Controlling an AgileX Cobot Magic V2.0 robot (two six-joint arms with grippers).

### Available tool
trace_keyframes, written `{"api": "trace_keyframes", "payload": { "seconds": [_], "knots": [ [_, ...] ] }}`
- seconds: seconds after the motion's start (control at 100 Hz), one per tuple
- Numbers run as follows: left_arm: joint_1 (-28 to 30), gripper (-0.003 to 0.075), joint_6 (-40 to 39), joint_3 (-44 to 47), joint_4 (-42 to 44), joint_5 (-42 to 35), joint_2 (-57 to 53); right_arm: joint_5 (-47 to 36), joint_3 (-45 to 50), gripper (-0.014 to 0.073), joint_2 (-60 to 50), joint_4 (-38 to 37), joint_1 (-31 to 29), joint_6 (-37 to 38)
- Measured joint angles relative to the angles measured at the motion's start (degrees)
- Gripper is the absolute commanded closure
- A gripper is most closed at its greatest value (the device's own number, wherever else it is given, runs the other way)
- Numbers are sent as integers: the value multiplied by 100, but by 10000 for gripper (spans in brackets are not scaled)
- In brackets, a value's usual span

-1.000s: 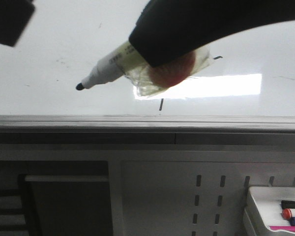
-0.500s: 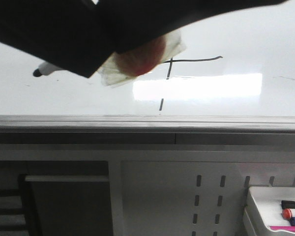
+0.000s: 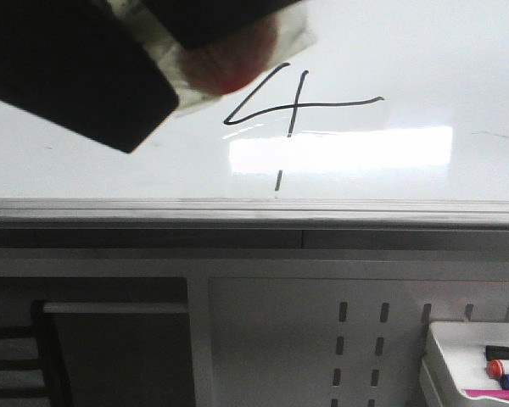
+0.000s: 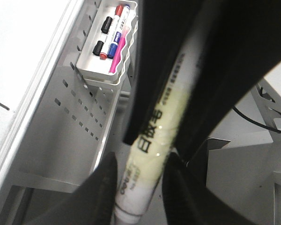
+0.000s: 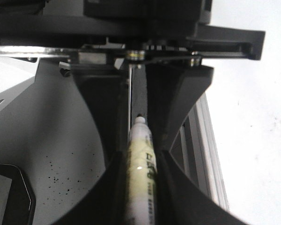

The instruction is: Write number 4 on whiteboard

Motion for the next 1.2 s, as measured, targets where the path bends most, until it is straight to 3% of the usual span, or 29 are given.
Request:
{"api": "trace_keyframes", "payload": {
  "seconds": [0.29, 1.2],
  "knots": [
    [-13, 740, 144, 0, 23, 105, 13, 87, 0, 658, -26, -57, 102, -11],
    [-26, 741, 198, 0, 153, 140, 260, 219, 0, 659, 58, -174, 147, -23]
  ]
}}
